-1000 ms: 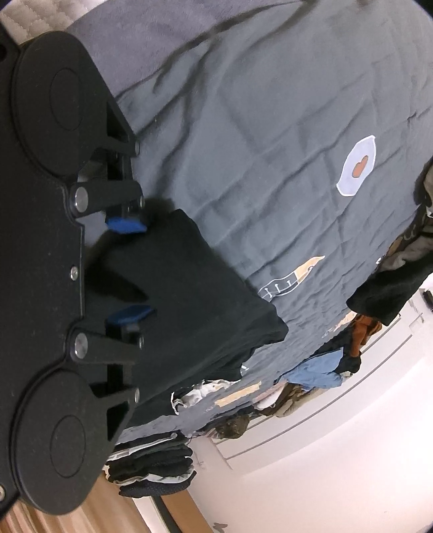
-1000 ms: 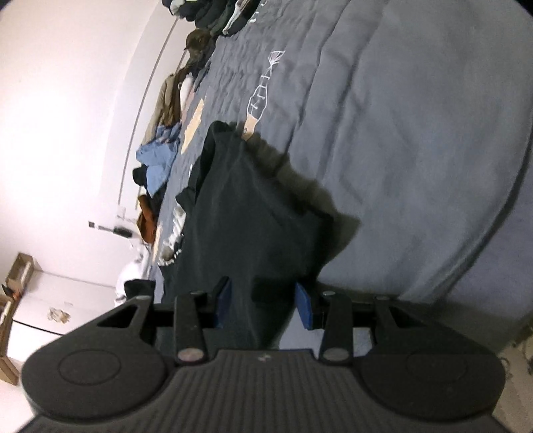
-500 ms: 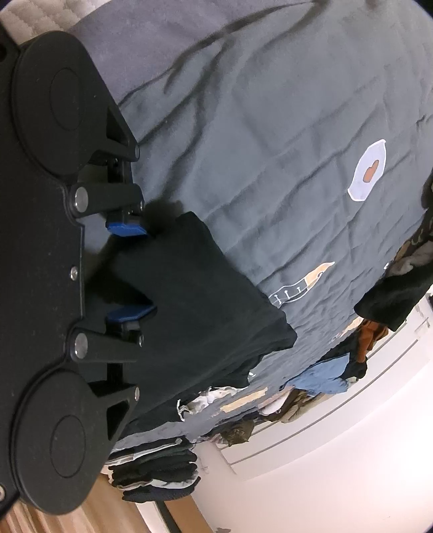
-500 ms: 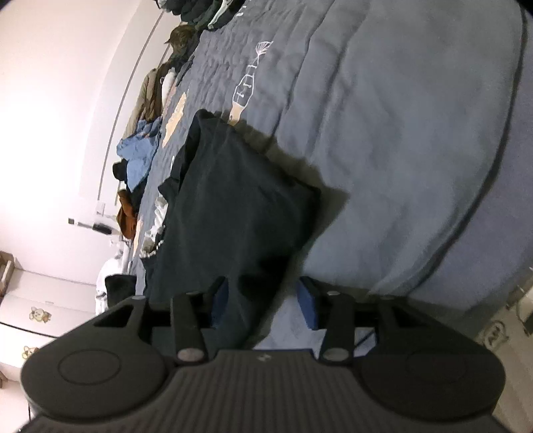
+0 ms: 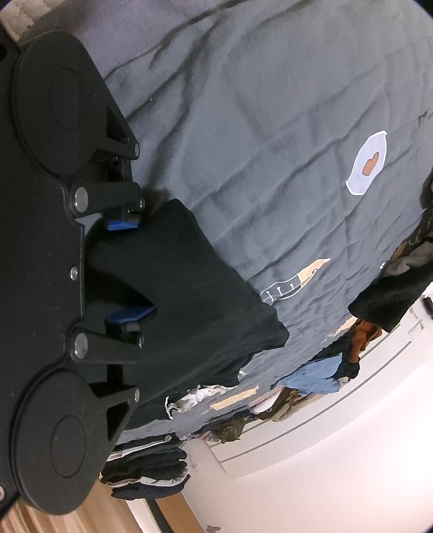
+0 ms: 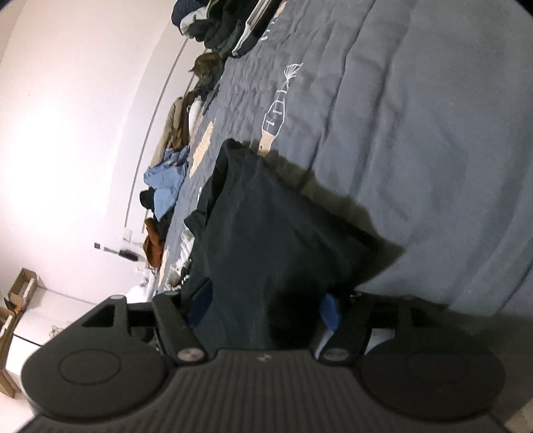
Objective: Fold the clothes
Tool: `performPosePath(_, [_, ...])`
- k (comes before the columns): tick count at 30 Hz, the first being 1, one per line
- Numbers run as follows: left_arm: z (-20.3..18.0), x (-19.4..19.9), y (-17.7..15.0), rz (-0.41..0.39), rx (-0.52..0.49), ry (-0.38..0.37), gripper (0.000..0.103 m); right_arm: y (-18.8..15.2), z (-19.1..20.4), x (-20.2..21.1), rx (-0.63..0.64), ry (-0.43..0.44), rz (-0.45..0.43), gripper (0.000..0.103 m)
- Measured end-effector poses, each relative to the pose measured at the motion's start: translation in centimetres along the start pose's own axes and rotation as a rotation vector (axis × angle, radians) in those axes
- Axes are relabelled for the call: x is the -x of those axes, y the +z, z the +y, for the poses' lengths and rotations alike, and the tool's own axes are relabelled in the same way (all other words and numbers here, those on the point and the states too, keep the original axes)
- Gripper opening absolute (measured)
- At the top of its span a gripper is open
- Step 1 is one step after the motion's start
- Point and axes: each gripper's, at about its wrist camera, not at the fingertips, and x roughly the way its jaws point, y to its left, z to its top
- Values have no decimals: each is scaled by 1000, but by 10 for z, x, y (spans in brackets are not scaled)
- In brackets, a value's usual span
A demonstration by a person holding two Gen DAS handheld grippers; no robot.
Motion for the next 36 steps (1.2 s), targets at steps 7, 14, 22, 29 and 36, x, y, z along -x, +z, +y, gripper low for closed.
performPosePath(7, [-2, -2, -2, -21, -6, -13, 43, -4, 8, -4, 46, -8, -15, 76])
performPosePath(14, [-5, 5, -2, -33, 4, -62, 37, -5, 20, 2, 66, 30, 17, 77])
performPosePath(22, [-8, -6, -4, -4, -20, -54, 40, -11, 19, -12, 136, -21, 61, 76])
performPosePath(29, [-8, -7, -5, -10, -24, -62, 19, -8, 15, -12, 119, -65, 58, 13])
performPosePath(36, [-8, 1, -1, -15, -3, -92, 9, -10, 23, -3, 110, -91, 23, 7])
